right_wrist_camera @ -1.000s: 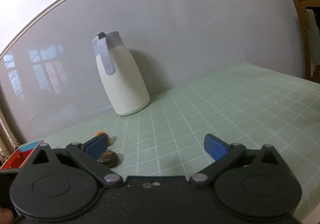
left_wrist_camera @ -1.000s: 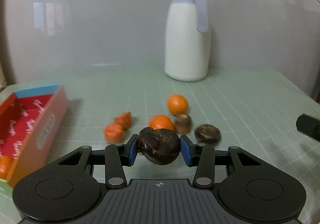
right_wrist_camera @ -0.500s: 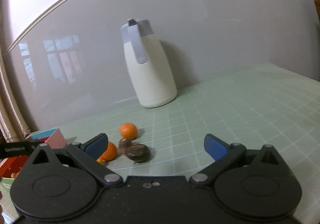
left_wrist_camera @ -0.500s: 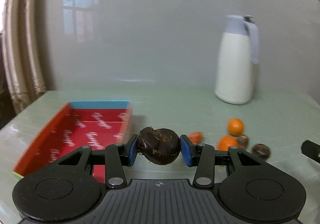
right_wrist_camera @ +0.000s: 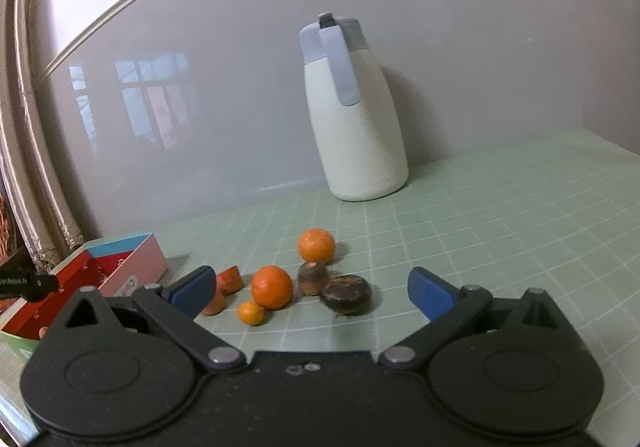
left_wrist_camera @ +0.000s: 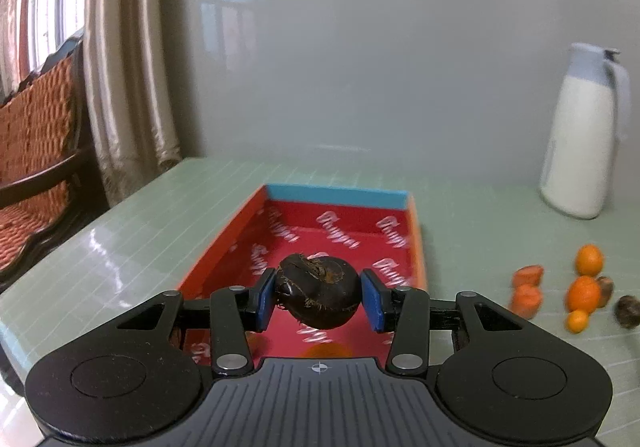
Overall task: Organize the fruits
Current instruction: 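Carry the chestnut over the red box and open the left gripper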
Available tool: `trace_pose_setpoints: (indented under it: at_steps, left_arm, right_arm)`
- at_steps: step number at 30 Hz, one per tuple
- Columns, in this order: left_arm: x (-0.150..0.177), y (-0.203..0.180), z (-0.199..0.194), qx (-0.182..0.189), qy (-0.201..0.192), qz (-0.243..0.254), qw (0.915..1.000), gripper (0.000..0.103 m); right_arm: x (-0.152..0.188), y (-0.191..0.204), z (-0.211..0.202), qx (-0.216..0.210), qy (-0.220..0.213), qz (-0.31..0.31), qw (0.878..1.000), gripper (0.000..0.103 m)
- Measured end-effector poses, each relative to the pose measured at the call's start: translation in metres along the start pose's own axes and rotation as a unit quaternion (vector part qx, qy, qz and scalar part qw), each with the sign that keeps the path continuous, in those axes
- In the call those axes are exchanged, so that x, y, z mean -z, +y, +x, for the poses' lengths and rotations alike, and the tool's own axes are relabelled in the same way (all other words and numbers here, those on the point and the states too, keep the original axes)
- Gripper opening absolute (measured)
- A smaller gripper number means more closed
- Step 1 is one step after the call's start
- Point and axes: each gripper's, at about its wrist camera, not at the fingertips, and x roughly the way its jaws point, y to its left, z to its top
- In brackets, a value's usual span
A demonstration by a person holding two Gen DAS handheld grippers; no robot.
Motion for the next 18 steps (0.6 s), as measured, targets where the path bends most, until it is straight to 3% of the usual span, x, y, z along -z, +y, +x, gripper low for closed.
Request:
trace_pose_setpoints:
  at_steps: [18]
  left_arm:
    - [0.016,0.017,0.033,-0.010,0.058,-0.009,0.9982,0.045]
  right_arm:
    - [0.001,0.015,0.005,-0.015,0.002,-0.009,1.000,0.102]
